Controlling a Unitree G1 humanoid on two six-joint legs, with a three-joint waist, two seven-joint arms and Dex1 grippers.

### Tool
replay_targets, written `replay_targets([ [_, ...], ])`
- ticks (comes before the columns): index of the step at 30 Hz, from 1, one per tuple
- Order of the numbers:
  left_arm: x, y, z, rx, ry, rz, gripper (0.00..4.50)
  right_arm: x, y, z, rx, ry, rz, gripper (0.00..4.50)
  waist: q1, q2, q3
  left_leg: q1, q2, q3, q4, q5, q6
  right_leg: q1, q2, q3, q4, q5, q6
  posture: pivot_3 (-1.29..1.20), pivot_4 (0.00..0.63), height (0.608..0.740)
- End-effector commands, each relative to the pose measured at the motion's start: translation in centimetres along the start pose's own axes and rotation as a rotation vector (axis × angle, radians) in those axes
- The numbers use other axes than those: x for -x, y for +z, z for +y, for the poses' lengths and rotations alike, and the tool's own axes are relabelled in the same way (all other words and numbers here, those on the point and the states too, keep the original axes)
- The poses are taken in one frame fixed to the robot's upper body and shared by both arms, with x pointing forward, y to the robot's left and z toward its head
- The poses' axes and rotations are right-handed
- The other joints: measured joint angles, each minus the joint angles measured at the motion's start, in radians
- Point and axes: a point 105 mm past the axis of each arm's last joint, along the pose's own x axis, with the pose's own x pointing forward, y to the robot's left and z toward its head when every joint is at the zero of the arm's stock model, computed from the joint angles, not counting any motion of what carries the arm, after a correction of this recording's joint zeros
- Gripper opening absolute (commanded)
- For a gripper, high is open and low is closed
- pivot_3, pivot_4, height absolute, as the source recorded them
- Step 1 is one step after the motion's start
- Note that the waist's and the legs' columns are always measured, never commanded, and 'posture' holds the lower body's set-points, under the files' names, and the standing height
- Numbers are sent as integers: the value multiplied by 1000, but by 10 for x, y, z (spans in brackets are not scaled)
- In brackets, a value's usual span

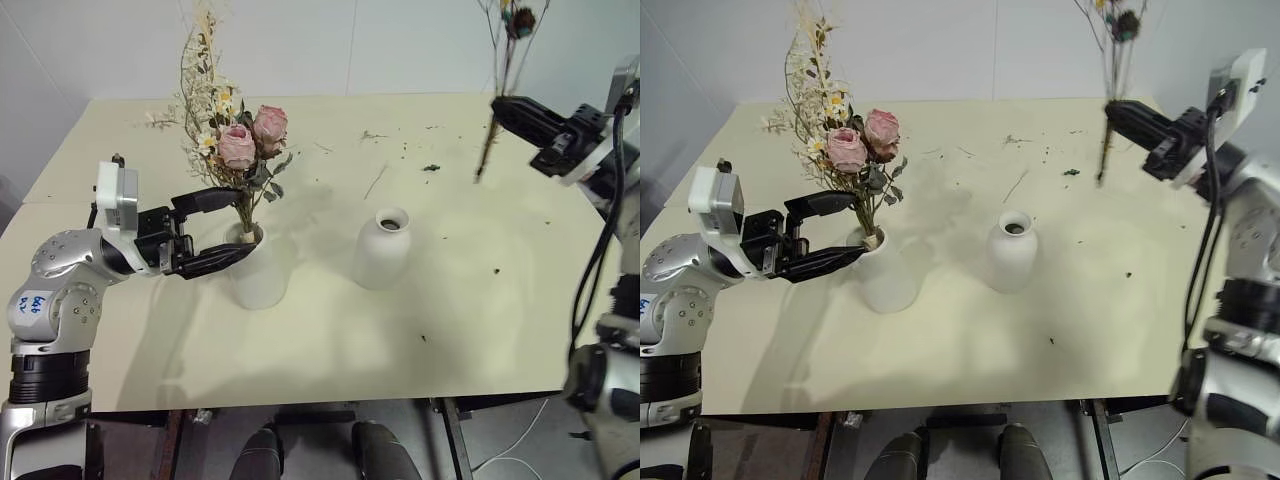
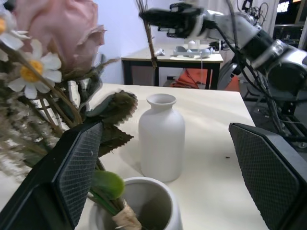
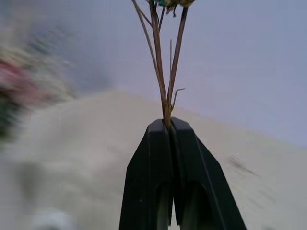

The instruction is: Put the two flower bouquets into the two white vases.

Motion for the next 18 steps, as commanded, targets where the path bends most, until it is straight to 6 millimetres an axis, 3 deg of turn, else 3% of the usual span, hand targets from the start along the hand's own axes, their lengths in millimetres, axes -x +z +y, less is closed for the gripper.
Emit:
replay_targets([
  [1,-3,6,4,-27,17,-3,4500,-6,14,17,20,19,-90,33,0,0,0,0,0,0,0,0,0,0,0,0,0,0,0,0,150,740],
  [11,-1,7,-8,-18,86,20,4500,-22,-23,37,-79,81,-97,33,-3,-1,0,0,1,0,1,0,1,-1,0,1,1,1,-1,0,150,740],
  [18,-2,10,-8,-19,103,22,4500,-26,-35,45,-115,83,-109,33,-1,-1,-1,0,1,0,1,0,1,0,1,1,1,1,-1,0,150,740],
])
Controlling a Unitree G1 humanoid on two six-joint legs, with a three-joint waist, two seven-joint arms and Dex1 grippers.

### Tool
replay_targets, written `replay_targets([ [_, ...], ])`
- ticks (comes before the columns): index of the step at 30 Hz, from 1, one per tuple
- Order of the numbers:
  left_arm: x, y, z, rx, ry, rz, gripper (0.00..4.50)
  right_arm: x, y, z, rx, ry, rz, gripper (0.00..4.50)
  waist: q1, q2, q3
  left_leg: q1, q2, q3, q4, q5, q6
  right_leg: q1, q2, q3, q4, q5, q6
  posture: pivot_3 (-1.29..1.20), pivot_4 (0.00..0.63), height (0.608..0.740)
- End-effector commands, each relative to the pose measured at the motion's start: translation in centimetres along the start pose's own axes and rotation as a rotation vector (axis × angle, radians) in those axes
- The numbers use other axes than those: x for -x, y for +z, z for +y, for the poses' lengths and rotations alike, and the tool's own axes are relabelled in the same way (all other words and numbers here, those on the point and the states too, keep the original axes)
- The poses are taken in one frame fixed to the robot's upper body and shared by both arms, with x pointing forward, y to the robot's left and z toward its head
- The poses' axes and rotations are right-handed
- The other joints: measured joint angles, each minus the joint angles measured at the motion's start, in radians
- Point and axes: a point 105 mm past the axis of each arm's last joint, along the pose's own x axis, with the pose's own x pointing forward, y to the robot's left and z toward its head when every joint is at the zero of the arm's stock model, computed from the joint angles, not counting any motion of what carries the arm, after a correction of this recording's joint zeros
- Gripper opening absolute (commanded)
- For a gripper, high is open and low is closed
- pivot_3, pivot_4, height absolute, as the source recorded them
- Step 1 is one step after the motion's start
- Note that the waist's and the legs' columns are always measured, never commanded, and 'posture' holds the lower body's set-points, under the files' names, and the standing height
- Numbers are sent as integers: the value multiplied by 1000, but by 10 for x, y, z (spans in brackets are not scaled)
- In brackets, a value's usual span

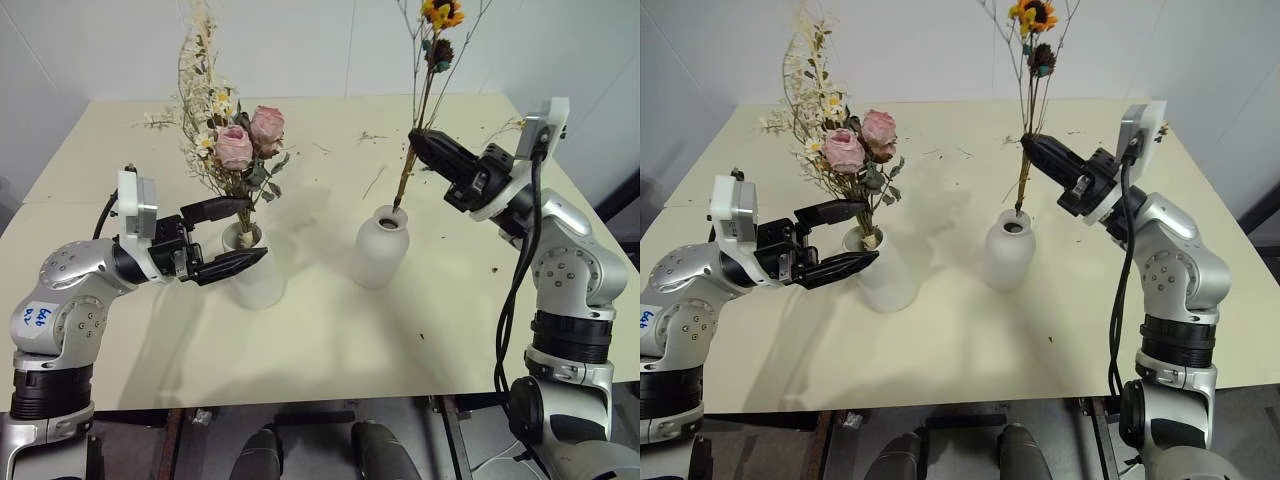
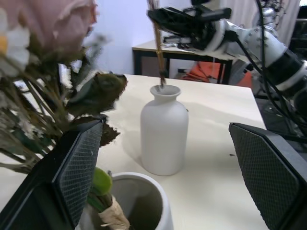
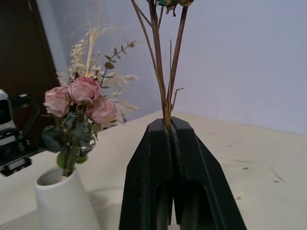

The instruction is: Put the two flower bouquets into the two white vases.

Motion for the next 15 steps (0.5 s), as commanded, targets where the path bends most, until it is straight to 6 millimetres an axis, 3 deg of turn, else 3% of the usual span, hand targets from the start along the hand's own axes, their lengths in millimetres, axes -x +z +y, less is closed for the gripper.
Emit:
replay_targets([
  [1,1,14,-3,-49,-5,-23,4500,-2,6,8,38,17,-46,33,0,0,0,0,0,0,0,0,0,0,0,0,0,0,0,0,150,740],
  [7,2,18,-2,-66,10,-27,4500,6,-21,5,43,10,20,33,0,0,0,0,0,0,0,0,0,0,0,0,-1,0,0,0,150,740],
  [10,3,21,-1,-76,18,-27,4500,12,-26,3,48,-2,34,643,0,0,0,0,0,0,0,0,0,0,0,0,-1,0,0,0,150,740],
  [15,5,22,-1,-83,26,-23,4500,19,-20,1,95,-8,41,2179,0,0,0,0,0,0,0,0,0,0,0,0,-1,0,0,0,150,740],
])
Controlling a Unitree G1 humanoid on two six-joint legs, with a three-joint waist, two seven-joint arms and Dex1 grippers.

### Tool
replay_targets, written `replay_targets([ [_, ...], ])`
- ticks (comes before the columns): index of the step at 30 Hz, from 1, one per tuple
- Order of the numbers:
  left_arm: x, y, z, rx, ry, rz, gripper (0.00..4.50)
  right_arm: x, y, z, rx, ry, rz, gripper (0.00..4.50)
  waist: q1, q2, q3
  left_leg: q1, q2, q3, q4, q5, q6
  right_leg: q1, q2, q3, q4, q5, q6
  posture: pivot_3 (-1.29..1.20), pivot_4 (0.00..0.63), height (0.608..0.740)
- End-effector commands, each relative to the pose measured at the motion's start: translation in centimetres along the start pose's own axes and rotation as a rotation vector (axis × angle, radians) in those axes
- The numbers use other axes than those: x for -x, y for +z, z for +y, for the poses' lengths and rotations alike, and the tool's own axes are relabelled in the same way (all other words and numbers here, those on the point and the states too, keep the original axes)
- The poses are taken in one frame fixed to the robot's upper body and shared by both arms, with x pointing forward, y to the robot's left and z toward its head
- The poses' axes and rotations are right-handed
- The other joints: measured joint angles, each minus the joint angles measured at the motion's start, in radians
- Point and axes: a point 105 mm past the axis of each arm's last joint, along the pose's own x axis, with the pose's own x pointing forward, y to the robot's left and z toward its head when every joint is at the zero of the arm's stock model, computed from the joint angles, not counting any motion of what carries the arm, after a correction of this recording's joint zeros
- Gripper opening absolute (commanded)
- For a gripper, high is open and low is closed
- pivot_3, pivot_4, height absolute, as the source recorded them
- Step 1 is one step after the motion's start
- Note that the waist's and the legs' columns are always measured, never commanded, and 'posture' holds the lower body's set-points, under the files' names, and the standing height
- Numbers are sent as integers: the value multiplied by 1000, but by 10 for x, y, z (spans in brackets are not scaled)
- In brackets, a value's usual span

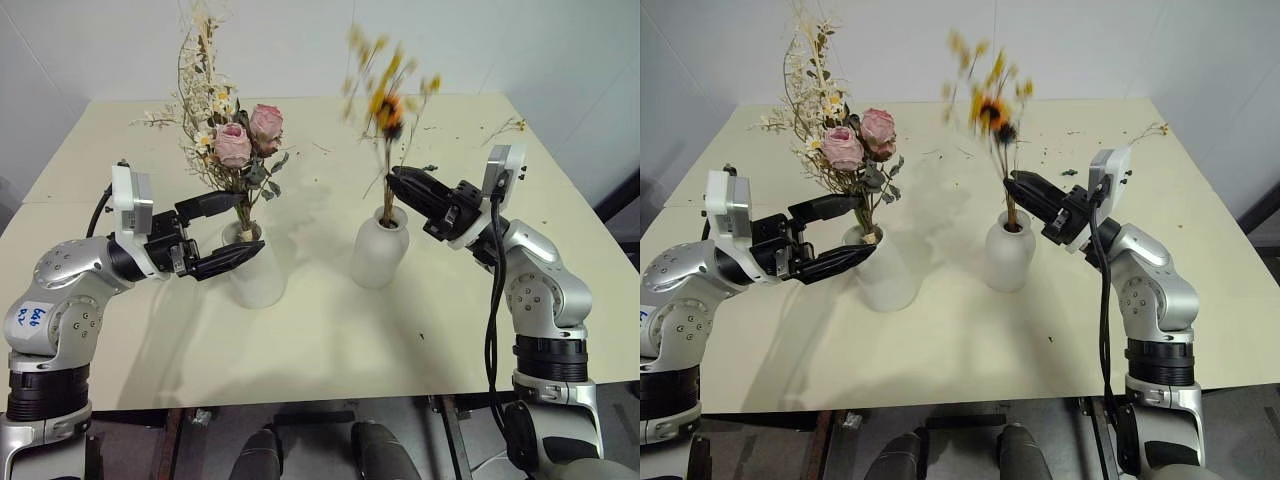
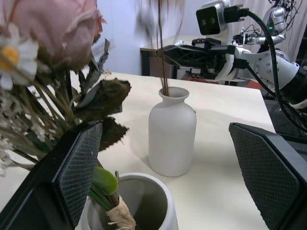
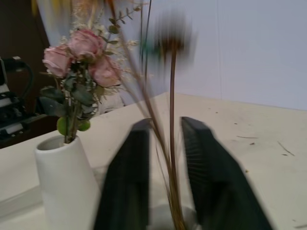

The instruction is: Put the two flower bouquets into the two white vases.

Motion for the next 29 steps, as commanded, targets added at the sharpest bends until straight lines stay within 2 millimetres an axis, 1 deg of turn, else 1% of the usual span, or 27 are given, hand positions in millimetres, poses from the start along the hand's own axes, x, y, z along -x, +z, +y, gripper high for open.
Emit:
replay_targets([
  [1,4,16,-2,-63,2,-19,4500,9,20,0,88,11,-24,2595,1,0,0,0,0,0,0,0,0,0,0,0,0,0,0,0,150,740],
  [2,5,16,-1,-64,5,-14,4500,13,23,-1,104,8,-15,2965,1,0,0,0,0,0,0,0,0,0,0,0,-1,0,0,0,150,740],
  [3,7,16,-1,-64,8,-12,4500,17,26,-3,118,5,-1,3216,1,0,0,0,0,0,0,0,0,0,0,0,-1,0,0,0,150,740],
  [4,8,16,-1,-64,9,-11,4500,20,28,-4,127,3,8,3611,2,0,0,0,0,0,0,0,0,0,0,0,-1,0,0,0,150,740],
  [7,22,12,3,-62,47,32,4500,43,36,-13,176,-18,84,4479,3,0,0,0,0,0,-1,0,1,0,0,0,-2,0,0,0,150,740],
  [10,36,7,5,-58,80,70,4500,67,36,-22,246,-34,206,4479,3,0,0,0,0,1,-1,-1,2,1,0,0,-4,0,0,0,150,740],
  [12,44,5,7,-54,100,84,4500,89,32,-27,240,-23,307,4479,3,0,0,0,0,1,-1,-2,3,1,0,0,-5,0,0,0,150,740],
  [15,51,-1,6,-32,94,107,4500,107,28,-35,264,-38,372,4479,2,0,0,0,0,2,-1,-2,3,2,0,1,-7,0,0,0,150,740],
  [18,63,-4,13,-33,103,146,4500,122,21,-30,313,7,453,4479,2,0,0,0,0,5,-1,-2,3,1,0,2,-6,0,0,0,150,740],
  [23,69,-7,19,-39,103,175,4500,129,19,-29,343,31,490,4479,-1,0,0,1,0,9,-1,-2,3,0,0,6,-7,1,1,0,150,740],
  [26,71,-10,20,-56,112,193,4500,128,19,-30,353,23,482,4479,0,0,0,1,0,9,-1,-2,3,0,0,6,-7,1,2,0,150,740],
  [29,72,-9,22,-70,129,181,4500,126,17,-29,350,24,474,4479,1,0,0,1,1,9,-1,-2,3,0,0,7,-7,1,2,0,150,740],
])
